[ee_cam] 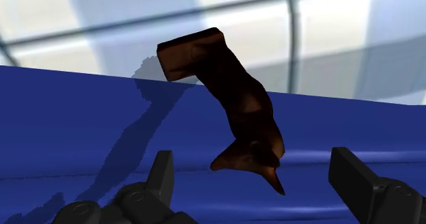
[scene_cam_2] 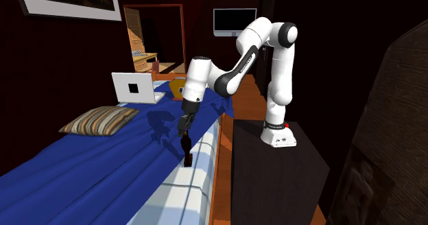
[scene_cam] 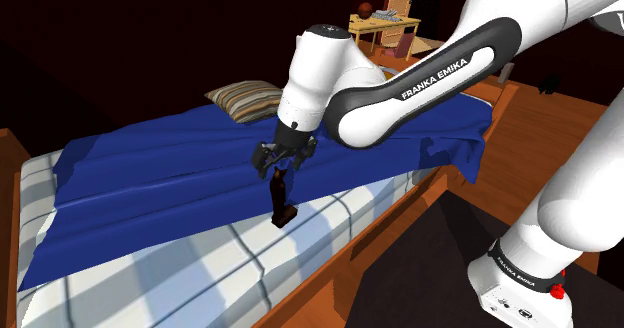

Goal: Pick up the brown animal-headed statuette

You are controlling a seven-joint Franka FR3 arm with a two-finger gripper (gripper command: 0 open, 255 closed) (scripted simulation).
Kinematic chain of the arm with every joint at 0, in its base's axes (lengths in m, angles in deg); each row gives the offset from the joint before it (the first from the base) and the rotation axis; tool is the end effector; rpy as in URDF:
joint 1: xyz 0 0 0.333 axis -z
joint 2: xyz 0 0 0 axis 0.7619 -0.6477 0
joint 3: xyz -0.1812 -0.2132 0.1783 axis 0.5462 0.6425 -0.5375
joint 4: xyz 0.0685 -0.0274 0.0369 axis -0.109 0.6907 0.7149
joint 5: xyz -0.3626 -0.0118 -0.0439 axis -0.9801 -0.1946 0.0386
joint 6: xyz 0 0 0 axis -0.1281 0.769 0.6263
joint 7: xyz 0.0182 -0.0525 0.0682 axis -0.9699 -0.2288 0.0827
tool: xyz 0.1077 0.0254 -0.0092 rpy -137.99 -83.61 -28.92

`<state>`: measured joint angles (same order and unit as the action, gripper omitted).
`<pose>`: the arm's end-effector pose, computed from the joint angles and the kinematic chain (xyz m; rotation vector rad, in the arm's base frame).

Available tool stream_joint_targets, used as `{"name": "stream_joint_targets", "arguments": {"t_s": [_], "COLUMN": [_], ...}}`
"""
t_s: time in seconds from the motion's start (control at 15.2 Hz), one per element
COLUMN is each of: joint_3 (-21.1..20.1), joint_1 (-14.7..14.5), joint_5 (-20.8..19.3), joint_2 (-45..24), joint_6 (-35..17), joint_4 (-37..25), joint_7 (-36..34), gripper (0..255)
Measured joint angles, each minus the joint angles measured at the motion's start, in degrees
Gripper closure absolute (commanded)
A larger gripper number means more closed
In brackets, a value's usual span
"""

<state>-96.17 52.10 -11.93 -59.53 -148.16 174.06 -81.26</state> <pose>0.4368 0.3124 0.4229 -2.9560 0.1900 -0.3584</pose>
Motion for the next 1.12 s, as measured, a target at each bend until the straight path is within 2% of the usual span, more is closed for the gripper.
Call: {"name": "stream_joint_targets", "arguments": {"t_s": [0.07,0.13,0.79,1.12], "joint_3": [0.1,0.1,0.1,0.0], "joint_1": [0.0,0.0,-0.1,0.2], "joint_5": [-0.4,-0.7,-1.0,1.7], "joint_2": [-0.4,-0.6,-0.8,1.5], "joint_6": [-0.7,-0.9,-1.4,1.5], "joint_4": [0.4,0.5,0.6,-0.4], "joint_7": [-0.2,-0.4,-0.7,1.4], "gripper": [0,255,255,255]}}
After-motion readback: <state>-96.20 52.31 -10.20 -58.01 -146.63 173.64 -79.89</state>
